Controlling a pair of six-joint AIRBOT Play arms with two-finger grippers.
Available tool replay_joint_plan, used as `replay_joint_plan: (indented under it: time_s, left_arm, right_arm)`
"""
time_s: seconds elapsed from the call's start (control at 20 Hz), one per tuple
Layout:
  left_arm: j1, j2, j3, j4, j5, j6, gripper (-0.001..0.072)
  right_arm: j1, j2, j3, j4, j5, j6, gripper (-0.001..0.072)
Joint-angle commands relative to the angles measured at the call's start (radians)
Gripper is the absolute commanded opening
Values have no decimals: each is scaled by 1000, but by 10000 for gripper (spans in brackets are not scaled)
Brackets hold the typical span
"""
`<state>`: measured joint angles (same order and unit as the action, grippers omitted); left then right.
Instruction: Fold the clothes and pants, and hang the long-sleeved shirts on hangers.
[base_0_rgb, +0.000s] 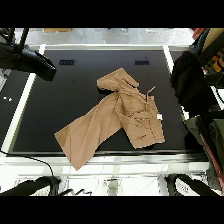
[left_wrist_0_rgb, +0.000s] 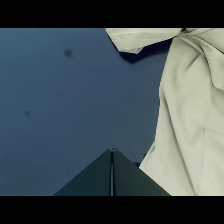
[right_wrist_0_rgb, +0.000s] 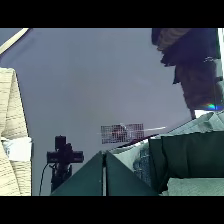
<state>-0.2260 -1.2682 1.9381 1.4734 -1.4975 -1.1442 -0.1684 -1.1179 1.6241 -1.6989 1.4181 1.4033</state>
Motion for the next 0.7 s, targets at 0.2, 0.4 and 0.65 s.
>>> replay_joint_plan:
  time_s: [0.2, 0.4, 0.65]
  left_arm:
    - [0, 1, 0, 0, 0, 0, 12]
    - [0, 1, 0, 0, 1, 0, 11]
    - [-1, -13, 0, 0, 12, 0, 12]
  right_arm:
    - [1, -1, 0, 1, 0, 1, 34]
    - [1, -1, 0, 28, -7, 1, 34]
    - [-1, -45, -22, 87, -74, -43, 33]
